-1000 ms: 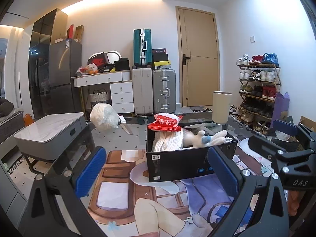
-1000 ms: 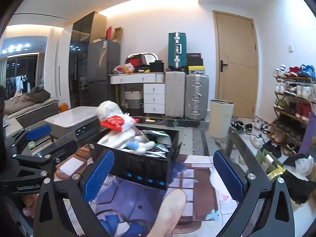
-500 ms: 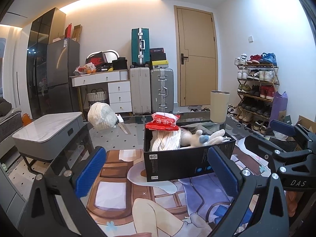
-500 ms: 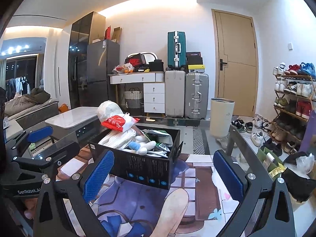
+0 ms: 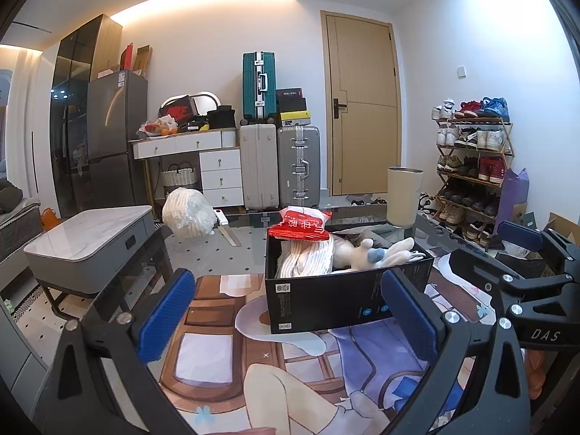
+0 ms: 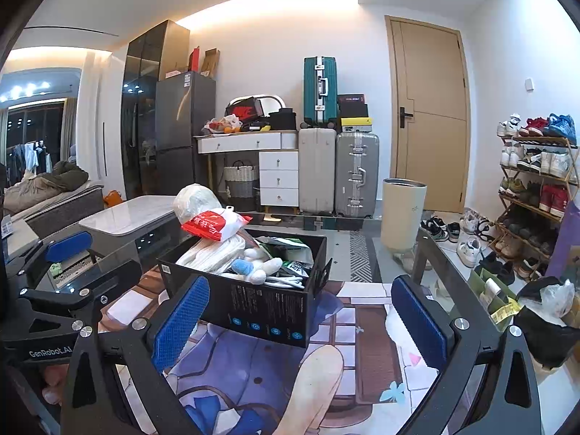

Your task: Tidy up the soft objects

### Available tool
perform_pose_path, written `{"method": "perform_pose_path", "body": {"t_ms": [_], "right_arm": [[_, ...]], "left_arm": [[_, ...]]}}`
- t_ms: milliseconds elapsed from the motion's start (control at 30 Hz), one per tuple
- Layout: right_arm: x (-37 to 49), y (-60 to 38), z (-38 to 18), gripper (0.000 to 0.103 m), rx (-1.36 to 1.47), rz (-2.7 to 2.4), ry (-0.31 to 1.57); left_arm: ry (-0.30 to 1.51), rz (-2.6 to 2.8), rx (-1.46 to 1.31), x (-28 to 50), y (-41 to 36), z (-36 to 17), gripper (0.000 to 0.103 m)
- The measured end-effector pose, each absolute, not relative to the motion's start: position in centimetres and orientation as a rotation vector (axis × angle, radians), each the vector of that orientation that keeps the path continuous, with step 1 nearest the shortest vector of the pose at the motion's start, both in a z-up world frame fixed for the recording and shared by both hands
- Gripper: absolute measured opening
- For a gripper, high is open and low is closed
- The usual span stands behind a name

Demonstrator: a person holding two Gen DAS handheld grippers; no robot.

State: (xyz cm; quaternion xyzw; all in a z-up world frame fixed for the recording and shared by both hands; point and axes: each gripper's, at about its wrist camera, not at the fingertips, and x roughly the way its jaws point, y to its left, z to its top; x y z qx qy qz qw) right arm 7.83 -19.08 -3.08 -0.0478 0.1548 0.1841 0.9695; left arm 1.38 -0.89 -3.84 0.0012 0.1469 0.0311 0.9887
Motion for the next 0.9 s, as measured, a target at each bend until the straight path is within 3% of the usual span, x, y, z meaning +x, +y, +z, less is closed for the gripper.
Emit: {"method": "perform_pose_path", "body": {"t_ms": [900], "right_arm": [[7.57,-18.9,-3.04,0.102,-0.099,0.376,0.309]], "left_arm": [[0.307,0.081,0.003,1.21,-1.12,-3.73,0.103]]}}
